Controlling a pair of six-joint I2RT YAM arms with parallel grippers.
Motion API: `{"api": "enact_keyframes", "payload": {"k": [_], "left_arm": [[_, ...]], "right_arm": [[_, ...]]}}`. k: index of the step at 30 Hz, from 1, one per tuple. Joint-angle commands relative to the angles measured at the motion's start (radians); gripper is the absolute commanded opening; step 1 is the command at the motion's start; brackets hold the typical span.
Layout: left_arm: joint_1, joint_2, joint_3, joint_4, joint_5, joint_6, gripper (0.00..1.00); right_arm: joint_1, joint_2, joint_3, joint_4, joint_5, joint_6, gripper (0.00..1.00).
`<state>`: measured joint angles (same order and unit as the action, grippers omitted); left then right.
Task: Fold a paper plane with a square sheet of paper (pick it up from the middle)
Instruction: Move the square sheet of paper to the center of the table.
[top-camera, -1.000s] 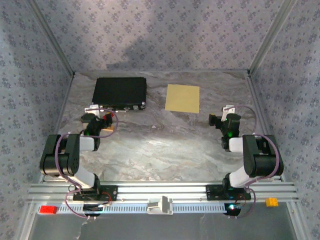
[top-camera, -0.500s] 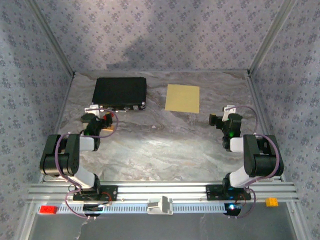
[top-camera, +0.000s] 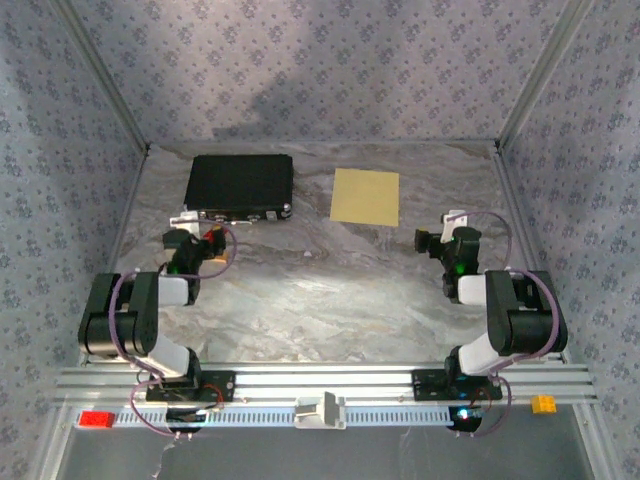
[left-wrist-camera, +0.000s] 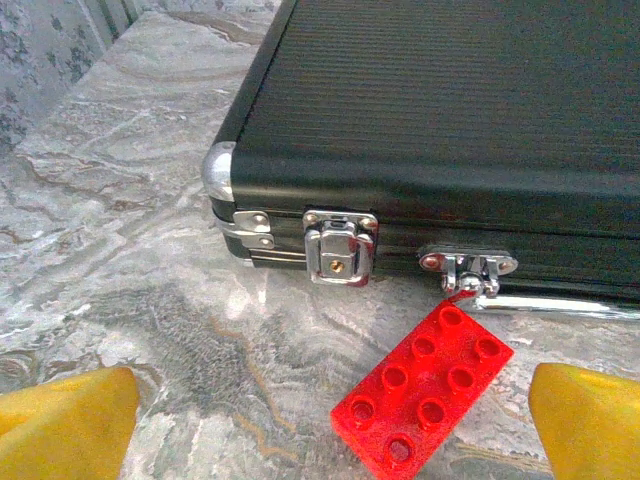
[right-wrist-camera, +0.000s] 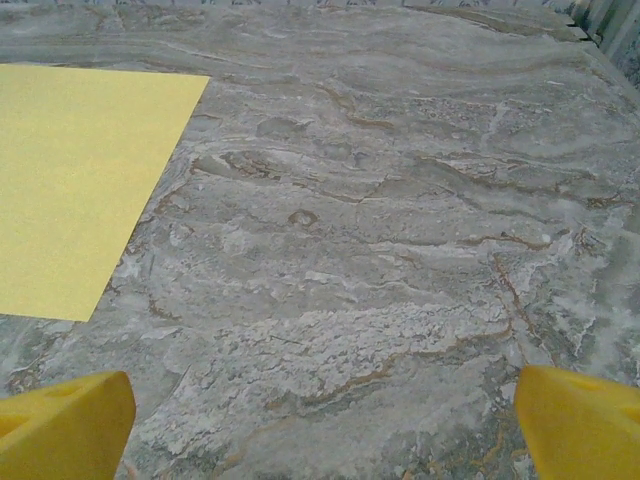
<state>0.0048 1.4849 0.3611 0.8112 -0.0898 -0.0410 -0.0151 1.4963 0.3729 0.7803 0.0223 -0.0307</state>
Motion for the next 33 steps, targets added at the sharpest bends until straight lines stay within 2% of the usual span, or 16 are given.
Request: {"api": "enact_keyframes", "payload": {"k": [1, 3, 7, 9, 12, 16, 17, 19, 20, 24, 25, 27, 33], "left_arm": [[0.005, -0.104, 0.012, -0.061, 0.013, 0.000, 1.00], [0.006, -0.154, 0.021, -0.128, 0.000, -0.017, 1.00], [0.005, -0.271, 0.028, -0.241, -0.008, -0.065, 1.00], [0.005, -0.322, 0.053, -0.321, -0.030, -0.127, 1.00], [0.005, -0.392, 0.115, -0.495, -0.021, -0.212, 1.00], [0.006, -0.479, 0.167, -0.692, -0.082, -0.415, 1.00], [0.006, -0.499, 0.172, -0.732, -0.083, -0.446, 1.00], [0.007, -0.520, 0.173, -0.755, -0.018, -0.452, 1.00], [0.010, -0.521, 0.180, -0.764, 0.061, -0.446, 1.00], [0.004, -0.480, 0.229, -0.807, 0.302, -0.506, 1.00], [-0.003, -0.470, 0.233, -0.811, 0.334, -0.517, 1.00], [-0.036, -0.462, 0.237, -0.819, 0.363, -0.537, 1.00], [-0.180, -0.471, 0.235, -0.846, 0.337, -0.560, 1.00]], "right_arm": [[0.011, -0.090, 0.055, -0.134, 0.042, -0.015, 0.99], [0.010, -0.143, 0.121, -0.307, 0.040, 0.017, 0.99], [0.013, -0.220, 0.192, -0.474, -0.025, 0.111, 0.99], [0.015, -0.225, 0.270, -0.606, -0.104, 0.189, 0.99], [0.034, -0.183, 0.396, -0.800, -0.094, 0.383, 0.99], [0.029, -0.083, 0.523, -0.947, -0.220, 0.514, 0.99], [0.025, -0.046, 0.547, -0.945, -0.291, 0.537, 0.99], [0.032, 0.034, 0.598, -0.936, -0.405, 0.578, 0.99], [0.043, 0.073, 0.626, -0.935, -0.428, 0.591, 0.99], [0.103, 0.195, 0.728, -0.956, -0.418, 0.604, 0.99], [0.115, 0.223, 0.756, -0.970, -0.415, 0.604, 0.99], [0.135, 0.284, 0.811, -1.004, -0.410, 0.604, 0.99], [0.173, 0.426, 0.983, -1.052, -0.413, 0.612, 0.99]]}}
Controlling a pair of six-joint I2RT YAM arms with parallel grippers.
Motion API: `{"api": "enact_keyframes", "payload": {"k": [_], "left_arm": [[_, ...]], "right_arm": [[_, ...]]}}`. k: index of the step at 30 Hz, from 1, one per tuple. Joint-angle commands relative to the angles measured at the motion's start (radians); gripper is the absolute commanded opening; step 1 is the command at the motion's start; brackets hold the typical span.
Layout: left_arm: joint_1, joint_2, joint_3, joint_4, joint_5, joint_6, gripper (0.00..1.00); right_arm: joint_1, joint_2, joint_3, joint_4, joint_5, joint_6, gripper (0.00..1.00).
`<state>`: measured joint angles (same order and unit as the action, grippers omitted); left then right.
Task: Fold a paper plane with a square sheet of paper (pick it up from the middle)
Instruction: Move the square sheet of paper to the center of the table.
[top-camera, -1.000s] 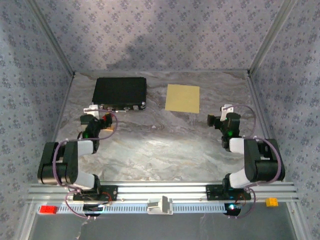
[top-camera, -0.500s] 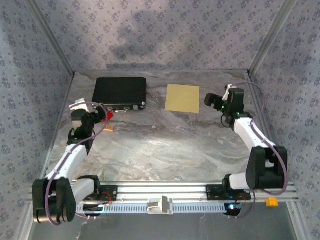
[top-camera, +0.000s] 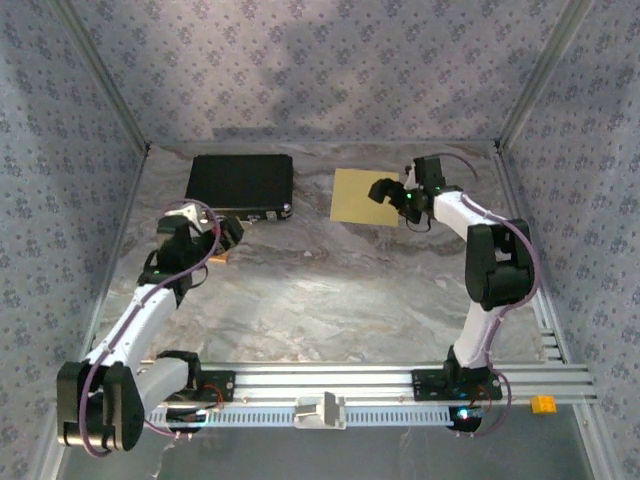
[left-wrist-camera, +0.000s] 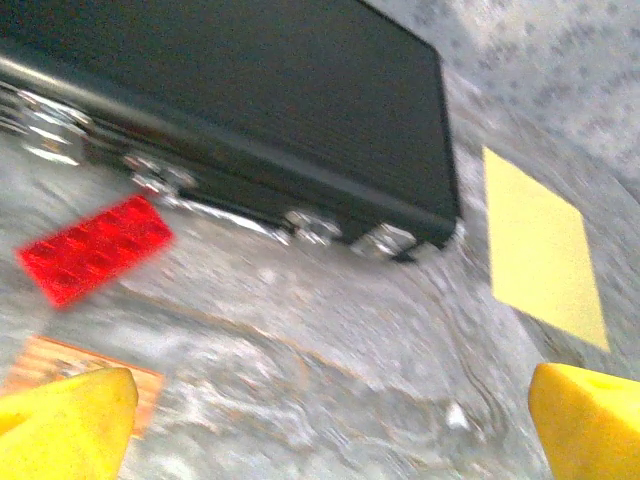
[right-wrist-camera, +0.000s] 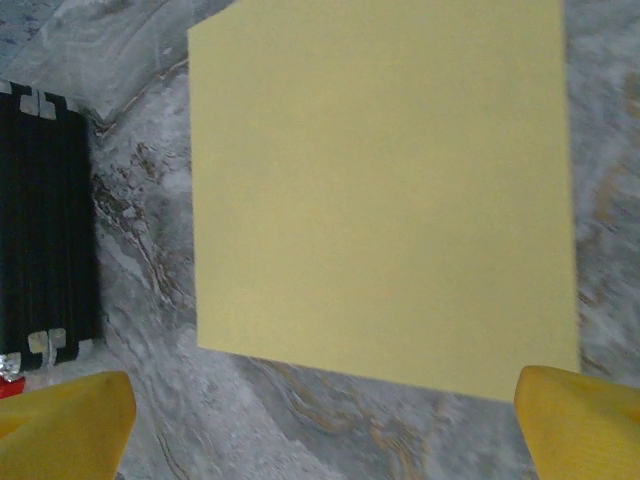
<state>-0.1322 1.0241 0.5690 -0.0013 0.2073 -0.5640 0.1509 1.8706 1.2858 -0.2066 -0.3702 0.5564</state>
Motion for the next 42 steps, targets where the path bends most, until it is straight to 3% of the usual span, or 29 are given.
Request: {"api": "enact_keyframes", "payload": {"k": [1, 10, 18, 27, 34, 42], "left_arm": [[-0.063, -0.011, 0.025, -0.039, 0.036, -0.042, 1.00], [-0.218, -0.083, -0.003, -0.081, -0.012, -0.077, 1.00], [-0.255, -0.128, -0.008, -0.121, 0.016, -0.093, 1.00], [-0.305, -0.160, -0.005, -0.158, -0.014, -0.121, 1.00], [-0.347, -0.151, -0.004, -0.170, -0.021, -0.156, 1.00], [-0.379, -0.144, -0.026, -0.193, -0.076, -0.209, 1.00]], "right_arm": [[0.010, 0.073, 0.090, -0.072, -0.025, 0.026, 0.99], [0.026, 0.259, 0.289, -0.158, -0.073, 0.015, 0.99], [0.037, 0.313, 0.316, -0.228, -0.059, -0.022, 0.99], [0.065, 0.185, 0.072, -0.203, -0.064, -0.041, 0.99], [0.115, 0.002, -0.216, -0.110, -0.074, 0.043, 0.99], [0.289, -0.218, -0.536, 0.045, -0.005, 0.259, 0.99]]}}
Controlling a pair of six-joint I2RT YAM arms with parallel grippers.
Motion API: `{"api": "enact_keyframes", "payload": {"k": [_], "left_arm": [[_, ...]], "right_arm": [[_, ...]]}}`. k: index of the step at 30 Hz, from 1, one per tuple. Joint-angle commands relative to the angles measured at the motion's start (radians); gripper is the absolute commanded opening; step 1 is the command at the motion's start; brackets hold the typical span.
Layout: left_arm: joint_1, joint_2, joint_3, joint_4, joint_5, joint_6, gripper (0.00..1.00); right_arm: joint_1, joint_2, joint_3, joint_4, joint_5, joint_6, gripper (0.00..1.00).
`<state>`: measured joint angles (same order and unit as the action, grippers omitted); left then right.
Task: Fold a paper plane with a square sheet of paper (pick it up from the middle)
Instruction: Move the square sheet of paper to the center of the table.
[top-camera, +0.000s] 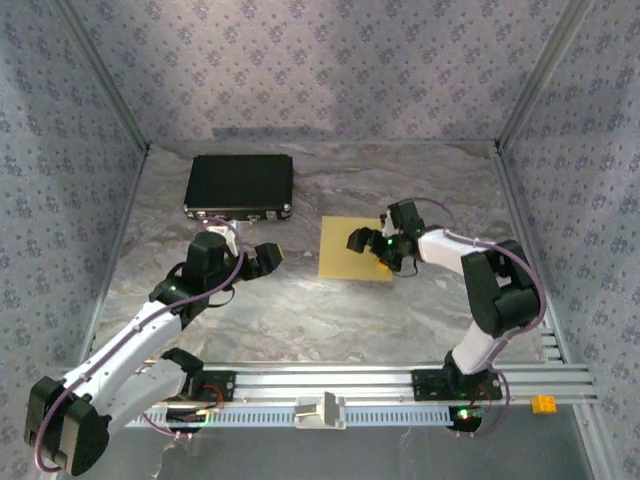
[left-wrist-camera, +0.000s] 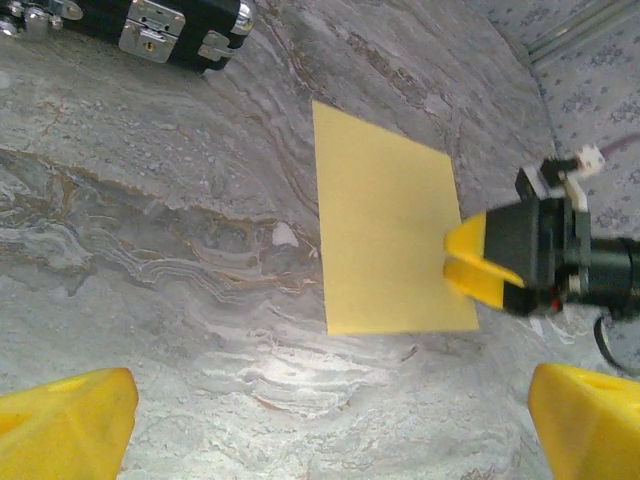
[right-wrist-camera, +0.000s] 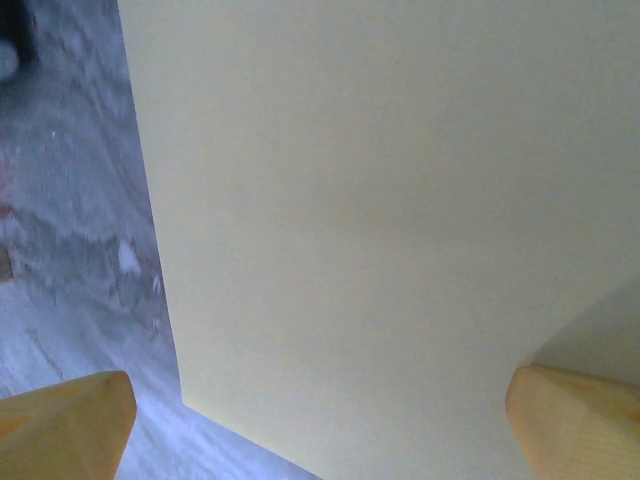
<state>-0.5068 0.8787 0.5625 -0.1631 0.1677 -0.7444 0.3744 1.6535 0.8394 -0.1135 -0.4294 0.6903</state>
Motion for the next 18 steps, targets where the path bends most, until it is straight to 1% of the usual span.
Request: {"api": "enact_keyframes", "payload": {"k": [1, 3, 5, 7, 9, 12, 18], "left_arm": [[-0.004, -0.002, -0.022, -0.033, -0.040, -0.027, 1.00], [-0.006, -0.011, -0.029, -0.035, -0.050, -0.019, 1.00], [-0.005, -0.020, -0.032, -0.044, -0.063, -0.012, 1.00], [-0.004, -0.035, -0.035, -0.044, -0.059, 0.001, 1.00], [-0.004, -0.049, -0.038, -0.037, -0.053, 0.004, 1.00], [-0.005, -0.058, -0.042, -0.030, -0.048, -0.009, 1.00], [-0.005, -0.074, -0.041, -0.053, -0.054, -0.023, 1.00]], "right_arm": [[0.098, -0.024, -0.112, -0.047, 0.091, 0.153, 0.99], [0.156, -0.068, -0.147, -0.007, 0.130, 0.199, 0.99], [0.189, -0.111, -0.155, -0.005, 0.163, 0.219, 0.99], [0.192, -0.149, -0.146, -0.009, 0.174, 0.226, 0.99], [0.185, -0.171, -0.124, 0.008, 0.148, 0.208, 0.99], [0.169, -0.146, -0.055, -0.018, 0.112, 0.160, 0.99], [0.128, -0.023, 0.027, -0.020, 0.027, 0.115, 0.99]]}}
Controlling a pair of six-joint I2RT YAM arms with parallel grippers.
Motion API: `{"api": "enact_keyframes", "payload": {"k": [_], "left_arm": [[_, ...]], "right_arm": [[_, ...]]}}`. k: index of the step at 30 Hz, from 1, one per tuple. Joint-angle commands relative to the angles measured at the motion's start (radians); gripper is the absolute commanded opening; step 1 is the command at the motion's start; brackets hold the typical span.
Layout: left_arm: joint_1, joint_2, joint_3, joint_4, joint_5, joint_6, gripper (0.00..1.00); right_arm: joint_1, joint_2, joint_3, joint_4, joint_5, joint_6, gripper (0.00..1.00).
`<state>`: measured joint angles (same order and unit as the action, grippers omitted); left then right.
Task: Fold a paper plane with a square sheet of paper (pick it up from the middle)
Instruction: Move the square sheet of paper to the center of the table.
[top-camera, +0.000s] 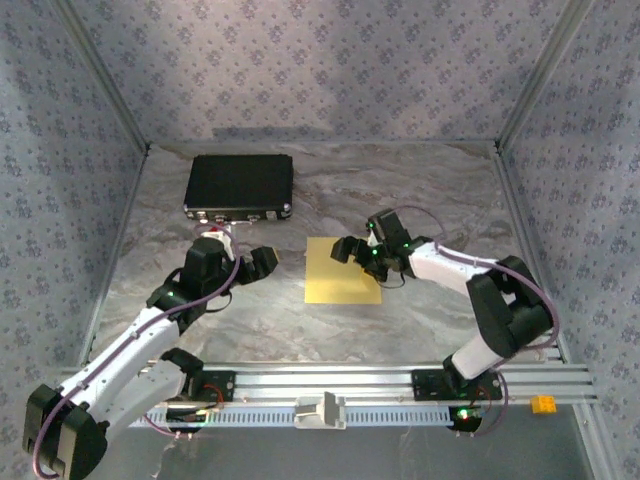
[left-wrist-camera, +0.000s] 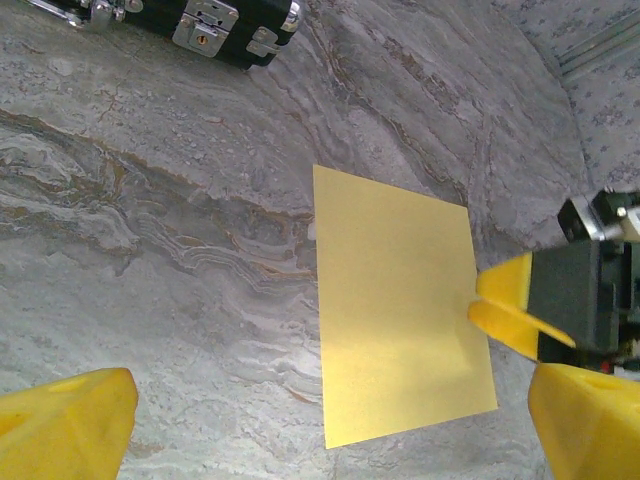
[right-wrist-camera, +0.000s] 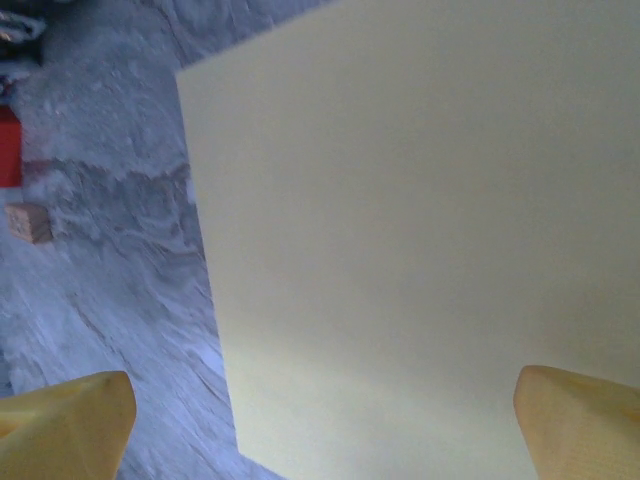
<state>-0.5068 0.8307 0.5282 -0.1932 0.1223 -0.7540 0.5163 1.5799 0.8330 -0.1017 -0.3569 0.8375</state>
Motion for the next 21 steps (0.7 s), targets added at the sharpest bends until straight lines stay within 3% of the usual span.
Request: {"api": "enact_keyframes", "payload": {"k": [1, 9, 14, 21], "left_arm": [[-0.004, -0.035, -0.011, -0.025, -0.013, -0.012, 1.00], [-0.005, -0.099, -0.042, -0.026, -0.038, -0.005, 1.00], [-0.005, -0.110, -0.040, -0.033, -0.072, -0.021, 1.00], [-0.006, -0.053, -0.019, -0.029, -0.025, -0.029, 0.98]], "right_arm": [[-0.017, 0.066, 0.042, -0.038, -0.052, -0.037, 0.99], [0.001, 0.093, 0.012, -0.051, -0.061, -0.008, 0.99], [0.070, 0.067, -0.034, -0.032, -0.010, 0.092, 0.99], [0.143, 0.033, -0.065, 0.066, 0.016, 0.220, 0.99]]}}
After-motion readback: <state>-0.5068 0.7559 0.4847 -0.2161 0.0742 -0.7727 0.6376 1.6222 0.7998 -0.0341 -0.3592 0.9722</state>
